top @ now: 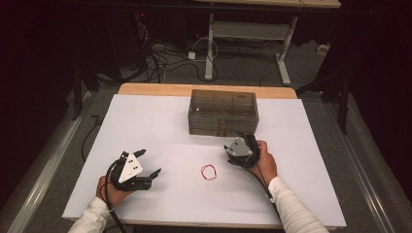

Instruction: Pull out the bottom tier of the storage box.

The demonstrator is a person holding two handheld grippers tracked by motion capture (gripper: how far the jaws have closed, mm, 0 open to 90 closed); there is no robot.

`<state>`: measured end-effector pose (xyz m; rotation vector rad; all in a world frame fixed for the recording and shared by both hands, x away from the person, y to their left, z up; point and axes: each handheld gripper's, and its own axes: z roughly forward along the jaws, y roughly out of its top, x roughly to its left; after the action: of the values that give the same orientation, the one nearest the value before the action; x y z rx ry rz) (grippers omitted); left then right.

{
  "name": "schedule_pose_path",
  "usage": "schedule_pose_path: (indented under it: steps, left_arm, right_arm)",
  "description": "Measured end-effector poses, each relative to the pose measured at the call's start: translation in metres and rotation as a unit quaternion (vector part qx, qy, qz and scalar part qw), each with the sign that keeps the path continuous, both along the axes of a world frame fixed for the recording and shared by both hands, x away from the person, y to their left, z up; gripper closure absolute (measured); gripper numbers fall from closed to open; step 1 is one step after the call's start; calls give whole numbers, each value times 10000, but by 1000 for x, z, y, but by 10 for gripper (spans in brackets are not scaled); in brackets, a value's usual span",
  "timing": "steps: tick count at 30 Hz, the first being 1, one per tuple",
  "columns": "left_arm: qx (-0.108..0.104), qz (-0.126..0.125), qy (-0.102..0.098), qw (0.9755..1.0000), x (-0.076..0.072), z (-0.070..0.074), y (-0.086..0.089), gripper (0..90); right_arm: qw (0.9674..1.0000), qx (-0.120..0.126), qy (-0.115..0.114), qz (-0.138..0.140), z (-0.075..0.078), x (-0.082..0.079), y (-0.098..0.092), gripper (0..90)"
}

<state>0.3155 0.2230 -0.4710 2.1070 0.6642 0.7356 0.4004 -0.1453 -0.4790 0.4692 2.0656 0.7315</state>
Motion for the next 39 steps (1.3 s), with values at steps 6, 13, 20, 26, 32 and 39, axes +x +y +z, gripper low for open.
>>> schedule_pose_path:
  steps: [6, 13, 20, 26, 32, 39]
  left_arm:
    - [-15, -11, -14, 10000, 0, 1, 1, 183]
    - [26, -28, -16, 10000, 0, 0, 0, 183]
    - [29, -32, -12, 10000, -1, 0, -1, 183]
    - [44, -42, -13, 10000, -1, 0, -1, 183]
    - [73, -64, -8, 10000, -1, 0, -2, 183]
    - [87, -73, 7, 9999, -1, -1, -3, 183]
  right_arm:
    - [9988, -468, -88, -70, -10, 9, 14, 393]
    - [9941, -974, -438, -179, -16, 14, 24, 494]
    - [9842, -1529, -858, -233, -27, 16, 36, 628]
    - [9724, -2013, -1151, -245, -35, 18, 47, 708]
    - [9631, -2314, -1349, -260, -38, 17, 53, 744]
    - [9418, -2855, -1754, -275, -46, 16, 59, 798]
